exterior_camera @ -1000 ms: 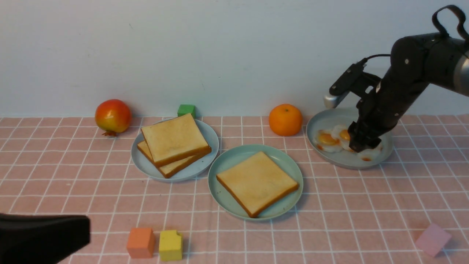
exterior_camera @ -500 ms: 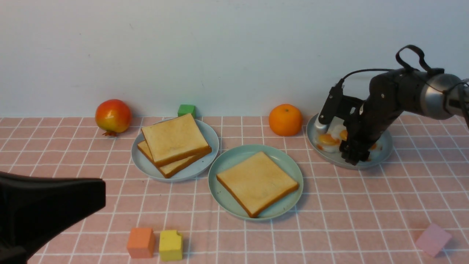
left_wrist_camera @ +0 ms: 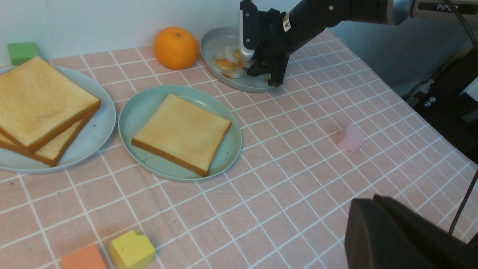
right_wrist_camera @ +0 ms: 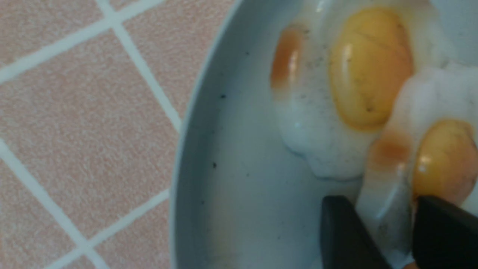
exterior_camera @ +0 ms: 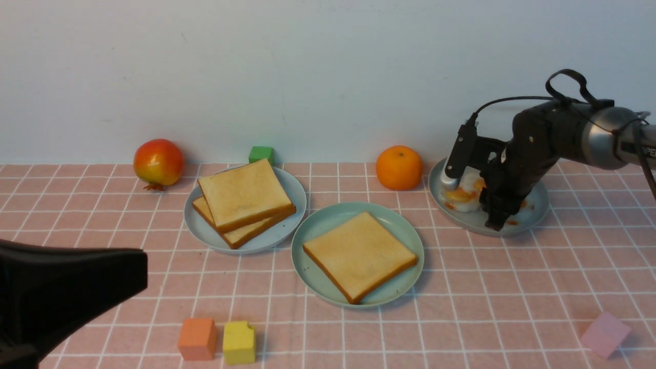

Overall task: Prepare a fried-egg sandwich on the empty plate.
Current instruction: Use the right arm to grab a fried egg, then use the right arm to place the fried egg on the slice of bread in the middle

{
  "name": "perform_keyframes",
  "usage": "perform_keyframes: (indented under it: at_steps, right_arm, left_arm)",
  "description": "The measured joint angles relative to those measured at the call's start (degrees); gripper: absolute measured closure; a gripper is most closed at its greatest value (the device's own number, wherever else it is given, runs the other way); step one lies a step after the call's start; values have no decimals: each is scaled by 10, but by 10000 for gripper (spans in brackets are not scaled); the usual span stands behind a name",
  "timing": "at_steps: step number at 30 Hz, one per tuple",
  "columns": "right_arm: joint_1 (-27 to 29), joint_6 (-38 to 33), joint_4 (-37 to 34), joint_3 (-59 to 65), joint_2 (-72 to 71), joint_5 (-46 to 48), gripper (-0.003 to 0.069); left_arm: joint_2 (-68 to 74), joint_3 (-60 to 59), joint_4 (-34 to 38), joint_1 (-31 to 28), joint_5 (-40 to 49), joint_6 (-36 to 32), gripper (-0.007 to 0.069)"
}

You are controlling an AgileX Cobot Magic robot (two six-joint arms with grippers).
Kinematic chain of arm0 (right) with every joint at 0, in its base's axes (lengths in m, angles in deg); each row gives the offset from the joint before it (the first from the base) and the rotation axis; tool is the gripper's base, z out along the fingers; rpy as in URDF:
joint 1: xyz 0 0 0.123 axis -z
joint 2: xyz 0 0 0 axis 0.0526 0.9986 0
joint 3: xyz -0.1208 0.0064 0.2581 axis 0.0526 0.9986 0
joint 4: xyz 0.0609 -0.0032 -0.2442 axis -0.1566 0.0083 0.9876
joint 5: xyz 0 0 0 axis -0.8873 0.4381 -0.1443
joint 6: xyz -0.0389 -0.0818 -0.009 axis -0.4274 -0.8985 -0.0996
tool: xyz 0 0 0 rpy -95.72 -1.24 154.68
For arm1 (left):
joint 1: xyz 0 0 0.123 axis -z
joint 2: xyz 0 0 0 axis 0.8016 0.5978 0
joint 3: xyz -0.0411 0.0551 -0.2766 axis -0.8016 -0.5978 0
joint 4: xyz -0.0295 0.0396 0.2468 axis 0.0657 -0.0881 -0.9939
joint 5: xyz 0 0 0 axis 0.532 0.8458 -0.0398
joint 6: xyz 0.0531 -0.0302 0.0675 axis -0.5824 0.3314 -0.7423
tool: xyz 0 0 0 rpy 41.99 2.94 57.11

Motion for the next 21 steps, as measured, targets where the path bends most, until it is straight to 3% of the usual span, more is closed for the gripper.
perform_keyframes:
  at_steps: [7, 13, 17, 21]
  right_arm:
    - [-2, 1, -3, -1, -10, 12, 426]
    - [-2, 47, 3, 1, -65, 45, 582]
    - [-6, 76, -3, 5, -103, 85, 581]
    - [-47, 144, -4, 6, -184, 130, 581]
  left_arm:
    - [0, 0, 1, 0, 4, 0, 613]
    - [0, 0, 1, 0, 44, 0, 613]
    - [0, 0, -2, 0, 66, 0, 613]
    - [0, 0, -23, 0, 89, 0, 613]
